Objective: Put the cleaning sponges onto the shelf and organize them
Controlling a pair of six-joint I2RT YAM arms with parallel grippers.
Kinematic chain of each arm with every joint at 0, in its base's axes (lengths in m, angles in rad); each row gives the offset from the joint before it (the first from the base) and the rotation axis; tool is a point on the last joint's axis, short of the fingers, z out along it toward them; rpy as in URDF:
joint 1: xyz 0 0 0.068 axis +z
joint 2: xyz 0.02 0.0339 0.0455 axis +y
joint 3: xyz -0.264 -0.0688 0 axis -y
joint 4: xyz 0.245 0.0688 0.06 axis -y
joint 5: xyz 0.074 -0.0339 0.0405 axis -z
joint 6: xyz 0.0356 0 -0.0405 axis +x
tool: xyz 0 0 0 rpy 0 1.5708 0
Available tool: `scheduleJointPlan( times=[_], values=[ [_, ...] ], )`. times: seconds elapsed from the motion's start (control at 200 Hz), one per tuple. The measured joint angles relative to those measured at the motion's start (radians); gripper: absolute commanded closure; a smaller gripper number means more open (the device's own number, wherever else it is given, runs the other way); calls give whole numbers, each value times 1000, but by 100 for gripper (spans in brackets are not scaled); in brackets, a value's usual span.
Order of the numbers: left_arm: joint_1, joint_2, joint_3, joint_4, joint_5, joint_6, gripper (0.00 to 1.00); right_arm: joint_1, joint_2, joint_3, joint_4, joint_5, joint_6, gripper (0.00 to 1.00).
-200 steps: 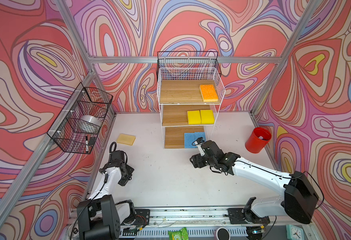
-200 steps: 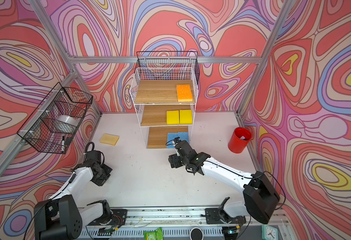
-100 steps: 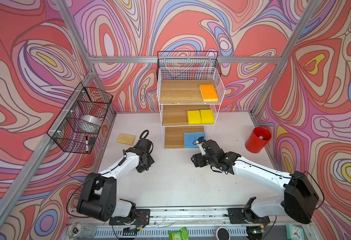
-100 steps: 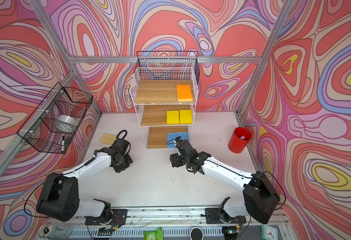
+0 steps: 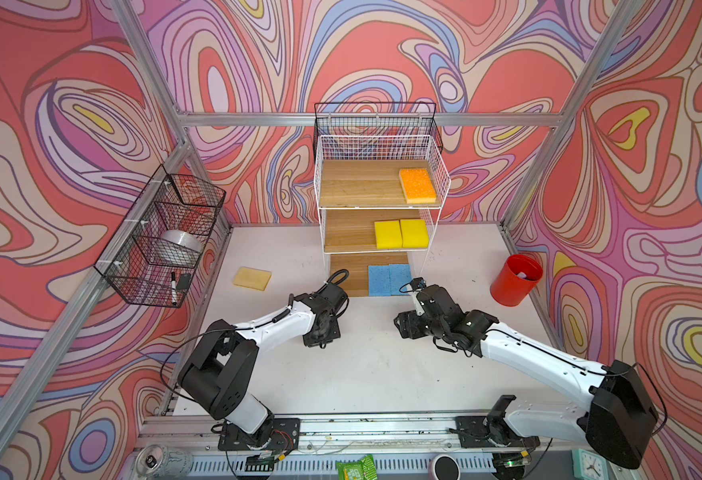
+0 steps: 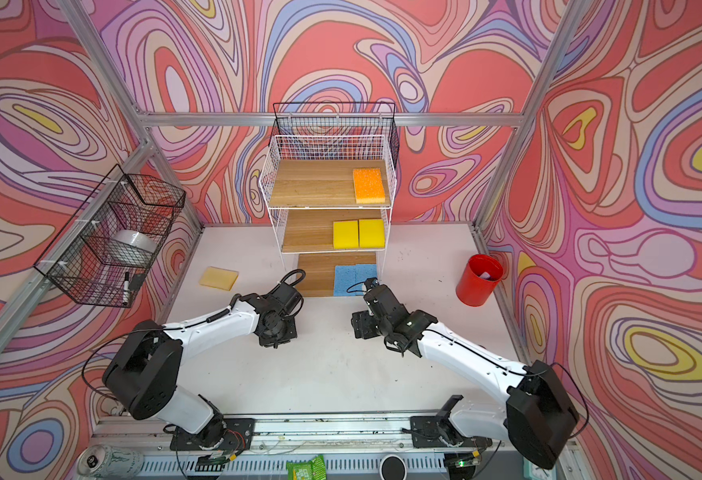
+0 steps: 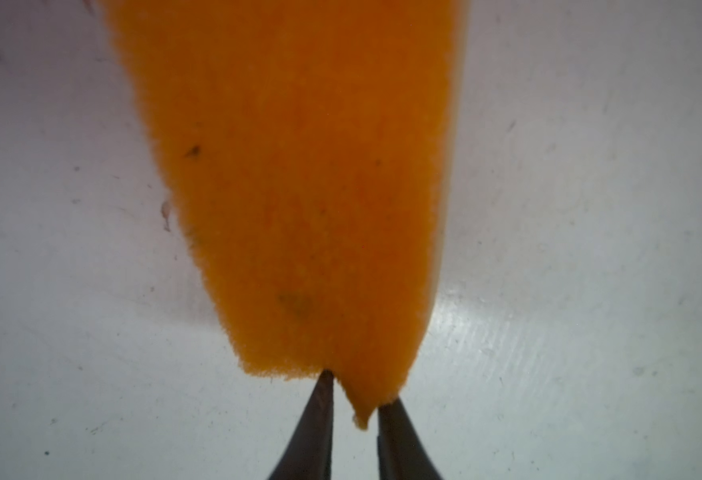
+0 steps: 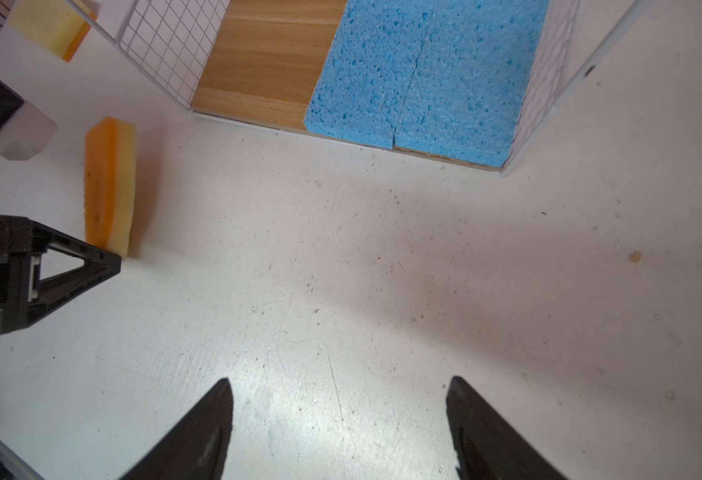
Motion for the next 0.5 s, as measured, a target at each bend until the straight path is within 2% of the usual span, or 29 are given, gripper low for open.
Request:
scheduleJointPlan(
  times=[0.065,0.315,0.501],
  values=[
    [-21,-3,0,-2,0,8,34,0,-1,0,0,1,3,16],
    [-31,-117,0,-35,-26,49,1,0,-1,0,-1,8,11,13],
    [-31,-166,24,-55,-49,114,0,0,0,0,-8,15,11,13]
  ],
)
